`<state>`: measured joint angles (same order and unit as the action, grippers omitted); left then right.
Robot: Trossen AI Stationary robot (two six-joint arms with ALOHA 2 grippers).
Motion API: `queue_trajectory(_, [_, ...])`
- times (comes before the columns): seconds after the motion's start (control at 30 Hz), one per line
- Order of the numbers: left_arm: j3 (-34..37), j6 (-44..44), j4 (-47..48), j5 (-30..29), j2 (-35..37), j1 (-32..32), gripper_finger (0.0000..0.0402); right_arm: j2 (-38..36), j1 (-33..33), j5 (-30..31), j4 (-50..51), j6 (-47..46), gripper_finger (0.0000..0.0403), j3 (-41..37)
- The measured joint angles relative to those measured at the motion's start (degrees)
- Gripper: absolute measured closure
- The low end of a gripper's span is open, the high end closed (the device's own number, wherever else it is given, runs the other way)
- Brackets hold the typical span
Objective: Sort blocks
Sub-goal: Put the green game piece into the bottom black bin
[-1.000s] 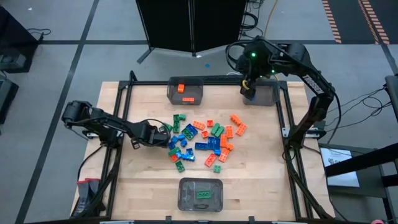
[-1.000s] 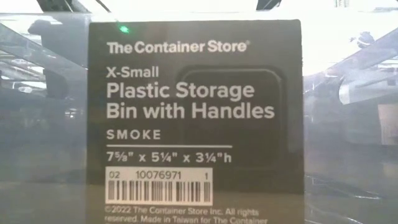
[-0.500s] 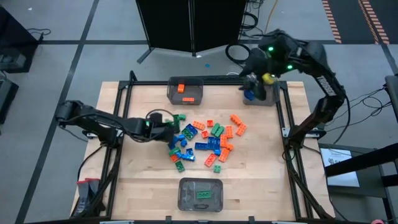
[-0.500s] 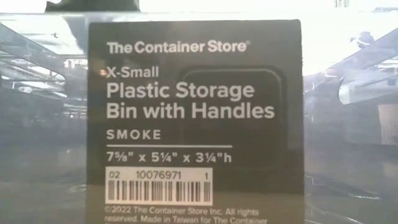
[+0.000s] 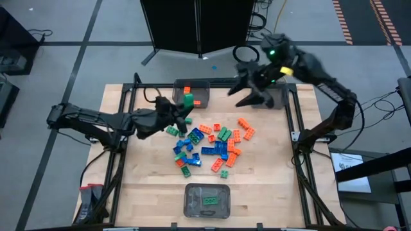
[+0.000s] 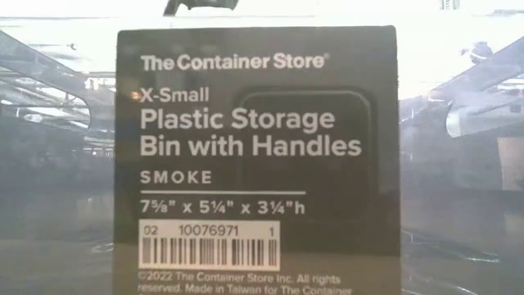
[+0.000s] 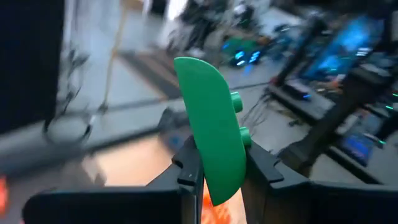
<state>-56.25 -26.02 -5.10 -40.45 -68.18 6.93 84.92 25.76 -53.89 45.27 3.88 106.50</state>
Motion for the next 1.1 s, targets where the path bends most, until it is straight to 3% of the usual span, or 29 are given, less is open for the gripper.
queue_trajectory(0.1, [0.02, 5.28, -3.3, 1.6, -0.05, 0.66, 0.0344, -2.84, -0.37, -0.26, -19.76, -8.53, 0.0147, -13.44])
queue_trajectory(0.27, [0.04, 14.48, -6.91, 6.54, -0.08, 1.49, 0.0344, -5.39, -0.37, 2.94, -61.18, -29.05, 0.0147, -32.34])
queue_trajectory(0.4, [0.04, 19.39, -11.49, 10.27, -1.17, 1.04, 0.0344, -4.97, -0.79, 8.85, -77.92, -37.61, 0.0147, -40.65])
queue_trajectory(0.57, [0.04, 22.29, -15.86, 15.81, -4.47, -0.72, 0.0344, -3.12, -3.85, 10.1, -83.67, -39.13, 0.0147, -42.7])
queue_trajectory(0.77, [0.11, 21.9, -17.37, 21.43, -7.67, -3.43, 0.0344, -2.51, -5.92, 10.1, -82.71, -37.44, 0.0147, -42.54])
queue_trajectory(1.1, [0.15, 21.88, -19.38, 23.72, -7.52, -3.82, 0.0344, -2.82, -6.01, 8.81, -79.43, -35.56, 0.0147, -42.34])
